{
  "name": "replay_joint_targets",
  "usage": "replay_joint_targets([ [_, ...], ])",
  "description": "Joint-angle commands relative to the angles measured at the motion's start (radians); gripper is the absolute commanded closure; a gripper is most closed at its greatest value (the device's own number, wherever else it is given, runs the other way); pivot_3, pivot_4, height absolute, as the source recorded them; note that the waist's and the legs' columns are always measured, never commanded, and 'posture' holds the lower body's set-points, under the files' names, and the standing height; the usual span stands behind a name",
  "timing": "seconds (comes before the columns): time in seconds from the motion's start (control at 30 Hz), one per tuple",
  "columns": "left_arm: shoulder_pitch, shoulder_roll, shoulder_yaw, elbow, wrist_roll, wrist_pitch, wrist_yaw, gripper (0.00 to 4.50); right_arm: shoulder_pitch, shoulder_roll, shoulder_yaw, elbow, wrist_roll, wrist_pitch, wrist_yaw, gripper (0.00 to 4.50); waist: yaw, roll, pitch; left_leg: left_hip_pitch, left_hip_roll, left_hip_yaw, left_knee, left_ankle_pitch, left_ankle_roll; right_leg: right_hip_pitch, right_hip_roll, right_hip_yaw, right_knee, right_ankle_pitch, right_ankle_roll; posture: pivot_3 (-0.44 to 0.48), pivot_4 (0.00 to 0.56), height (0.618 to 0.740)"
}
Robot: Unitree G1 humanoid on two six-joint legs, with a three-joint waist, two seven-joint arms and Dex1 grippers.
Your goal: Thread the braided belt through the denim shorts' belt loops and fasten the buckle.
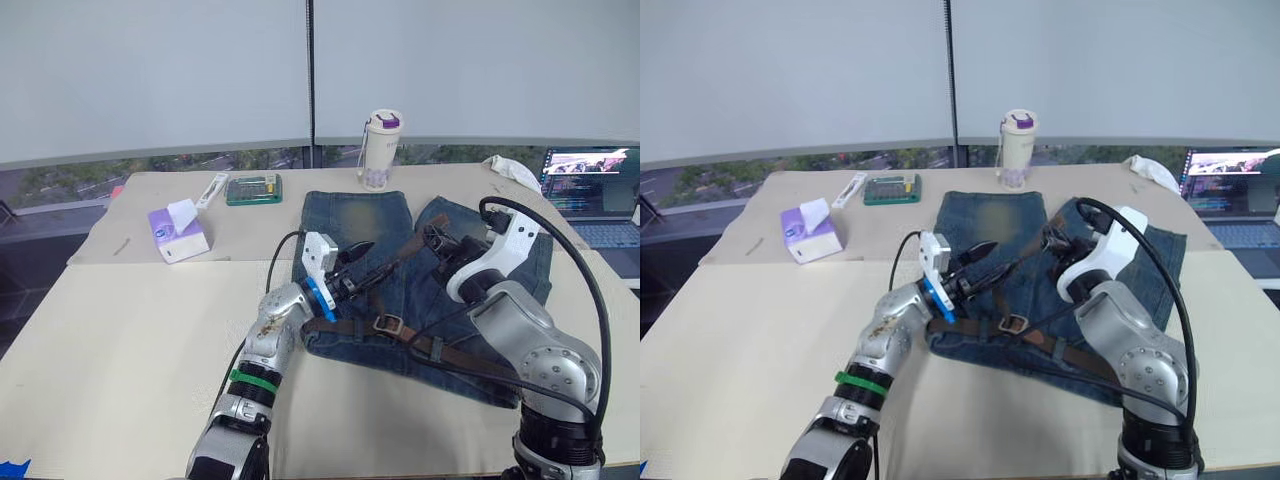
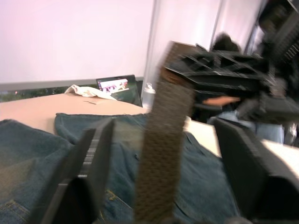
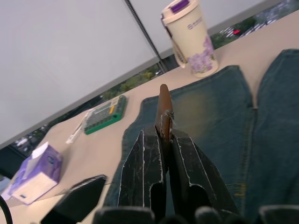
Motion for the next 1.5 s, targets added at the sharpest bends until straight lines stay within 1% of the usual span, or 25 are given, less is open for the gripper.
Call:
replay_joint_targets([
  [0.03, -0.024, -0.026, -0.029, 0.0, 0.041, -0.058, 0.054, 0.01, -0.026, 0.012, 0.005, -0.023, 0.001, -0.015, 0.01, 4.5, 0.0, 0.0, 0.0, 0.0, 0.0, 0.0, 0.0, 0.0, 0.0, 0.0, 0.0, 0.0, 0.0, 0.0, 0.0, 0.0, 0.15, 0.74],
  [0.13, -0.043, -0.04, -0.033, 0.044, 0.074, -0.102, 0.101, 0.01, -0.026, 0.022, 0.013, -0.028, 0.0, -0.011, 0.008, 4.5, -0.002, 0.0, 0.0, 0.0, 0.0, 0.0, 0.0, 0.0, 0.0, 0.0, 0.0, 0.0, 0.0, 0.0, 0.0, 0.0, 0.15, 0.74],
  [0.27, -0.065, -0.05, -0.029, 0.09, 0.102, -0.168, 0.152, 1.13, -0.018, 0.028, 0.019, -0.034, -0.004, -0.012, 0.005, 4.5, -0.002, 0.0, 0.0, 0.0, 0.0, 0.0, 0.0, 0.0, 0.0, 0.0, 0.001, 0.0, 0.0, 0.0, 0.0, 0.0, 0.15, 0.74],
  [0.37, -0.071, -0.054, -0.031, 0.099, 0.098, -0.179, 0.156, 2.23, -0.014, 0.033, 0.02, -0.037, -0.008, -0.012, 0.002, 4.5, -0.002, 0.0, 0.0, 0.0, 0.0, 0.0, 0.0, 0.0, 0.0, 0.0, 0.0, 0.0, 0.0, 0.0, 0.0, 0.0, 0.15, 0.74],
  [0.4, -0.072, -0.053, -0.035, 0.104, 0.103, -0.186, 0.154, 2.5, -0.013, 0.034, 0.02, -0.038, -0.008, -0.012, 0.001, 4.5, -0.001, 0.0, 0.0, 0.0, 0.0, 0.0, 0.0, 0.0, 0.0, 0.0, 0.0, 0.0, 0.0, 0.0, 0.0, 0.0, 0.15, 0.74],
  [0.5, -0.073, -0.052, -0.045, 0.112, 0.108, -0.199, 0.149, 3.58, -0.012, 0.035, 0.021, -0.04, -0.01, -0.013, 0.002, 4.5, -0.001, 0.0, 0.0, 0.0, 0.0, 0.0, 0.0, 0.0, 0.0, 0.0, 0.0, 0.0, 0.0, 0.0, 0.0, 0.0, 0.15, 0.74],
  [0.6, -0.072, -0.051, -0.048, 0.117, 0.11, -0.203, 0.153, 4.48, -0.008, 0.032, 0.022, -0.045, -0.013, -0.012, 0.013, 4.5, -0.002, 0.0, 0.0, 0.0, 0.0, 0.0, 0.0, 0.0, 0.0, 0.0, 0.0, 0.0, 0.0, 0.0, 0.0, 0.0, 0.15, 0.74],
  [0.67, -0.07, -0.05, -0.048, 0.118, 0.11, -0.199, 0.159, 4.48, -0.003, 0.032, 0.022, -0.049, -0.011, -0.012, 0.018, 4.5, -0.002, 0.0, 0.0, 0.0, 0.0, 0.0, 0.0, 0.0, 0.0, 0.0, 0.001, 0.0, 0.0, 0.0, 0.0, 0.0, 0.15, 0.74],
  [0.73, -0.065, -0.043, -0.053, 0.122, 0.119, -0.202, 0.162, 4.5, 0.008, 0.009, 0.027, -0.065, -0.016, -0.014, 0.063, 3.66, -0.002, 0.0, 0.0, 0.0, 0.0, 0.0, 0.0, 0.0, 0.0, 0.0, 0.001, 0.0, 0.0, 0.0, 0.0, 0.0, 0.15, 0.74],
  [0.83, -0.057, -0.038, -0.04, 0.111, 0.103, -0.173, 0.162, 4.5, 0.041, -0.057, 0.036, -0.109, -0.044, -0.037, 0.19, 2.7, -0.001, -0.001, 0.001, 0.0, 0.0, 0.0, 0.0, 0.0, 0.0, 0.0, 0.001, -0.001, 0.0, 0.0, 0.0, 0.0, 0.15, 0.74],
  [0.9, -0.051, -0.036, -0.021, 0.096, 0.073, -0.137, 0.159, 4.5, 0.074, -0.087, 0.034, -0.127, -0.077, -0.066, 0.257, 2.01, -0.002, -0.002, 0.001, 0.0, 0.0, 0.0, 0.0, 0.0, 0.0, 0.0, 0.001, -0.001, 0.0, 0.0, 0.0, 0.0, 0.15, 0.74],
  [0.93, -0.049, -0.036, 0.01, 0.084, 0.03, -0.08, 0.167, 4.5, 0.114, -0.104, 0.03, -0.138, -0.093, -0.09, 0.32, 1.54, -0.003, -0.002, 0.002, 0.0, 0.0, 0.0, 0.0, 0.0, 0.0, 0.0, 0.001, -0.001, 0.0, 0.0, 0.0, 0.0, 0.15, 0.74],
  [0.97, -0.048, -0.036, 0.034, 0.075, 0.0, -0.039, 0.174, 4.5, 0.141, -0.114, 0.028, -0.144, -0.101, -0.108, 0.366, 1.31, -0.003, -0.003, 0.002, 0.0, 0.0, 0.001, 0.0, 0.0, 0.0, 0.0, 0.001, -0.001, 0.0, 0.0, 0.0, 0.0, 0.15, 0.74],
  [1.0, -0.045, -0.034, 0.056, 0.063, -0.034, 0.012, 0.179, 4.5, 0.174, -0.131, 0.035, -0.147, -0.119, -0.119, 0.413, 0.99, -0.002, -0.004, 0.002, 0.0, 0.0, 0.0, 0.0, 0.0, 0.0, 0.0, 0.001, -0.002, 0.0, 0.0, 0.0, 0.0, 0.15, 0.74],
  [1.1, -0.037, -0.028, 0.112, 0.027, -0.124, 0.168, 0.202, 4.5, 0.253, -0.209, 0.102, -0.12, -0.244, -0.144, 0.523, 0.99, -0.007, -0.006, 0.004, 0.001, 0.0, 0.0, 0.0, 0.0, 0.0, 0.001, 0.001, -0.002, 0.0, 0.0, 0.001, 0.0, 0.15, 0.74],
  [1.13, -0.036, -0.027, 0.131, 0.016, -0.152, 0.219, 0.213, 4.5, 0.269, -0.232, 0.127, -0.101, -0.298, -0.156, 0.543, 1.21, -0.009, -0.006, 0.004, 0.001, 0.0, 0.0, 0.0, 0.0, 0.0, 0.001, 0.001, -0.002, 0.0, 0.0, 0.001, 0.0, 0.15, 0.74],
  [1.33, -0.019, -0.022, 0.185, -0.056, -0.253, 0.397, 0.242, 4.5, 0.308, -0.277, 0.215, -0.028, -0.473, -0.191, 0.63, 3.25, -0.006, -0.008, 0.006, 0.002, 0.0, 0.001, 0.0, 0.001, -0.002, 0.001, 0.001, -0.002, 0.0, 0.0, 0.001, 0.0, 0.15, 0.74],
  [1.43, 0.001, -0.021, 0.188, -0.092, -0.273, 0.431, 0.248, 4.5, 0.322, -0.296, 0.251, -0.002, -0.54, -0.191, 0.669, 4.31, -0.001, -0.009, 0.006, 0.002, 0.0, 0.001, 0.0, 0.002, -0.003, 0.001, 0.001, -0.002, 0.0, 0.0, 0.001, 0.0, 0.15, 0.74],
  [1.47, 0.009, -0.022, 0.189, -0.102, -0.276, 0.431, 0.252, 4.5, 0.328, -0.3, 0.258, 0.007, -0.56, -0.193, 0.677, 4.47, 0.0, -0.009, 0.006, 0.002, 0.0, 0.0, 0.0, 0.002, -0.003, 0.001, 0.001, -0.002, 0.0, 0.0, 0.0, 0.0, 0.15, 0.74],
  [1.5, 0.015, -0.025, 0.196, -0.11, -0.282, 0.43, 0.261, 4.5, 0.334, -0.3, 0.261, 0.015, -0.576, -0.193, 0.685, 4.47, 0.001, -0.009, 0.006, 0.002, 0.0, 0.0, 0.0, 0.002, -0.003, 0.001, 0.001, -0.002, 0.0, 0.0, 0.0, 0.0, 0.15, 0.74],
])
